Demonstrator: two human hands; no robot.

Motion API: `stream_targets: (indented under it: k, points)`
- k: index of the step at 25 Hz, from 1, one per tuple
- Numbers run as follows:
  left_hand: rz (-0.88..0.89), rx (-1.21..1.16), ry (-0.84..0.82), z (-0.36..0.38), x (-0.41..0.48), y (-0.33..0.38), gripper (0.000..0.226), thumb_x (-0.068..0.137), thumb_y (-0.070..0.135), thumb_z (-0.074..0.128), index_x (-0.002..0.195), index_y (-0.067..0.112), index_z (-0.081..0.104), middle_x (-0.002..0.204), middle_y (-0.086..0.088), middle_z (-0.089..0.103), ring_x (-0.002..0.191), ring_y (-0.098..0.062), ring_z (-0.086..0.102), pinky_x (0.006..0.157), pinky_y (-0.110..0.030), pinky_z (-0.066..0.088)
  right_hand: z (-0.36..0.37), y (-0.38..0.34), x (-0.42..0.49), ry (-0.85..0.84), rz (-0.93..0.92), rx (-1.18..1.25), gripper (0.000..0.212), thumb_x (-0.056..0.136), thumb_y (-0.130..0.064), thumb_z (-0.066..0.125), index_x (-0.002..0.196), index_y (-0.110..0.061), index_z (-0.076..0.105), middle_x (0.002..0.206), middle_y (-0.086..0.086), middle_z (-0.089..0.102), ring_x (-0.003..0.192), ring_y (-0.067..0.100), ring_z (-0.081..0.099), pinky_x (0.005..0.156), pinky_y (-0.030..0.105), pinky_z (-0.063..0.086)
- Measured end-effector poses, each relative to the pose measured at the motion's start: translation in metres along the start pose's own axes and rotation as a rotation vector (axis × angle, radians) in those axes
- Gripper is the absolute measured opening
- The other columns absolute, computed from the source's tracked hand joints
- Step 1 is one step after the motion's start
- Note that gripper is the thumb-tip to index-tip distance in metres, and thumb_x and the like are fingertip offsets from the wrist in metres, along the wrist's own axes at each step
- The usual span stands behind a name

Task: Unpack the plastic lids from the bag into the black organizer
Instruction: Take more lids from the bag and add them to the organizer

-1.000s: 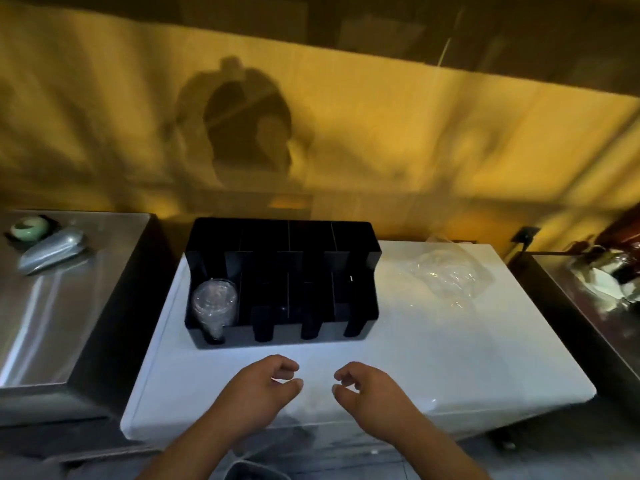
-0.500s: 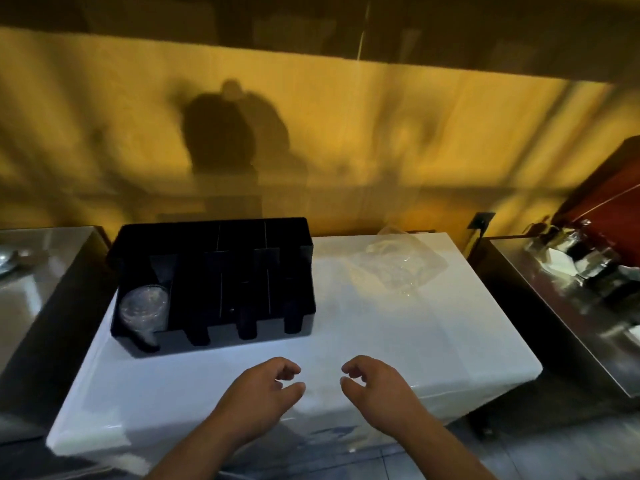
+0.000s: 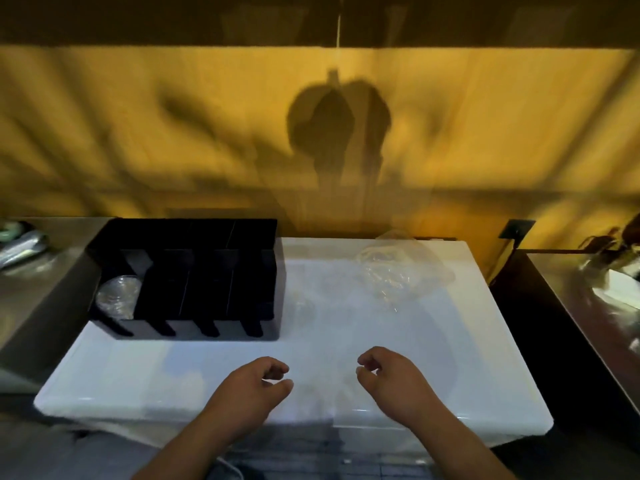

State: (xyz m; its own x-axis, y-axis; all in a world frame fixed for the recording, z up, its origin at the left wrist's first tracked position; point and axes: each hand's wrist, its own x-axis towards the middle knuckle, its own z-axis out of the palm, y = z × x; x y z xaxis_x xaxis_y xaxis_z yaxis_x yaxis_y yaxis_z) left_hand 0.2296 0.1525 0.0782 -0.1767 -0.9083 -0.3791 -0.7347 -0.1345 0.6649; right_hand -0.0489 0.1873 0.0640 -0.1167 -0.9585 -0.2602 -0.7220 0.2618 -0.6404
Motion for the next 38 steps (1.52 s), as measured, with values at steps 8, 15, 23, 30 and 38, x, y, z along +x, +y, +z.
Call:
stream_targets:
  k: [8,15,23,30,38]
  points:
    - [-0.031,-0.054,0.028,0.000,0.020,0.015,0.021,0.093,0.050,0.070,0.112,0.046,0.064,0.114,0.023,0.070,0.101,0.003,0.065,0.085,-0.023,0.050,0.009,-0.012,0.026,-0.057,-0.050,0.015,0.022,0.096,-0.041,0.061,0.115,-0.031,0.068,0.109,-0.014,0.069,0.096,0.004,0.063,0.086,0.022,0.050]
    - [0.032,-0.126,-0.082,-0.010,0.068,0.022,0.022,0.091,0.054,0.070,0.111,0.048,0.064,0.118,0.022,0.069,0.104,0.005,0.063,0.089,-0.025,0.052,0.003,-0.035,0.051,0.013,0.035,-0.038,0.022,0.096,-0.043,0.063,0.115,-0.033,0.067,0.109,-0.013,0.068,0.097,0.006,0.062,0.085,0.024,0.050]
    - [0.094,-0.141,-0.140,-0.009,0.109,0.042,0.026,0.094,0.049,0.071,0.118,0.040,0.068,0.120,0.021,0.068,0.108,0.001,0.064,0.094,-0.028,0.056,-0.005,-0.036,0.078,0.257,0.022,-0.114,0.023,0.093,-0.039,0.068,0.115,-0.034,0.065,0.102,-0.015,0.060,0.093,0.007,0.059,0.078,0.022,0.046]
    - [0.053,-0.130,-0.086,0.005,0.141,0.061,0.022,0.095,0.046,0.072,0.116,0.038,0.070,0.117,0.022,0.068,0.109,0.000,0.065,0.096,-0.032,0.057,-0.033,-0.010,0.133,0.453,-0.107,-0.439,0.043,0.077,-0.034,0.082,0.114,-0.018,0.067,0.105,0.006,0.064,0.095,0.030,0.058,0.078,0.042,0.054]
    - [0.019,-0.077,-0.038,0.042,0.174,0.105,0.015,0.094,0.048,0.072,0.108,0.043,0.068,0.114,0.019,0.071,0.101,0.000,0.069,0.080,-0.023,0.056,-0.069,0.045,0.171,0.279,-0.091,-0.460,0.014,0.076,-0.004,0.067,0.087,-0.011,0.064,0.076,0.006,0.064,0.068,0.028,0.057,0.060,0.041,0.052]
